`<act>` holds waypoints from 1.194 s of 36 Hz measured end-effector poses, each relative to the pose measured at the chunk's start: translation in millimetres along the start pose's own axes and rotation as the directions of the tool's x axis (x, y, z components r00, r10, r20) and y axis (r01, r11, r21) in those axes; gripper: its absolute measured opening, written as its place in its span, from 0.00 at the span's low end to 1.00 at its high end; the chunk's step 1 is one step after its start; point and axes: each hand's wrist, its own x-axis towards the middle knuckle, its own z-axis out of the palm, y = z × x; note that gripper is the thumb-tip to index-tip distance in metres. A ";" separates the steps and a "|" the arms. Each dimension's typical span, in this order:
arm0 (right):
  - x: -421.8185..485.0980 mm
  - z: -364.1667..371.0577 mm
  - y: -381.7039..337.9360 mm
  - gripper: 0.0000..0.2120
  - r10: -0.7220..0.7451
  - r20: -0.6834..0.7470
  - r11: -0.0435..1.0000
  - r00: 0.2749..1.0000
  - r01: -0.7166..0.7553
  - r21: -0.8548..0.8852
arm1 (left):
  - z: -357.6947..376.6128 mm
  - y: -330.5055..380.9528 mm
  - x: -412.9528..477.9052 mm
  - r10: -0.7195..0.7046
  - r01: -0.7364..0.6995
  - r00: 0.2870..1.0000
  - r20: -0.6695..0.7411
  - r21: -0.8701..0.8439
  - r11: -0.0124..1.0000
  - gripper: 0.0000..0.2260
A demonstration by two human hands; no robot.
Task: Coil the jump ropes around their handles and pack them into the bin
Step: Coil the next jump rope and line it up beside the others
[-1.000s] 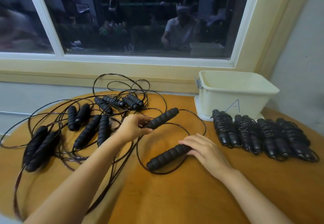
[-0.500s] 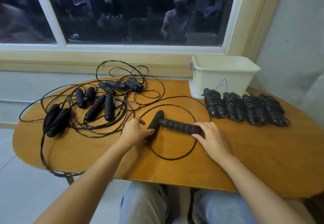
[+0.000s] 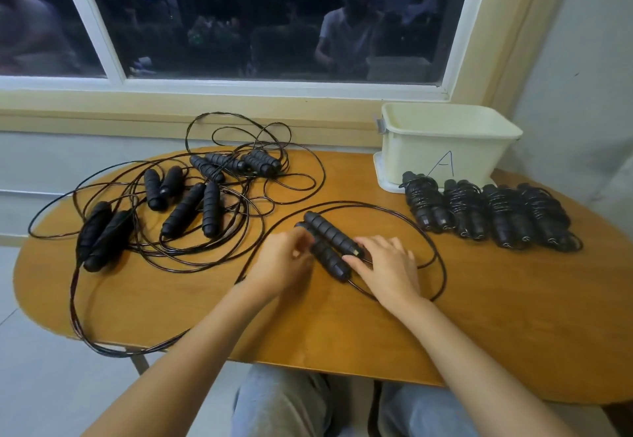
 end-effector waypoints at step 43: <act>3.2 7.9 55.3 0.04 -0.386 -0.071 0.909 0.920 0.392 0.140 | 11.6 -14.3 1.4 0.208 -0.293 0.924 0.320 0.246 0.924 0.30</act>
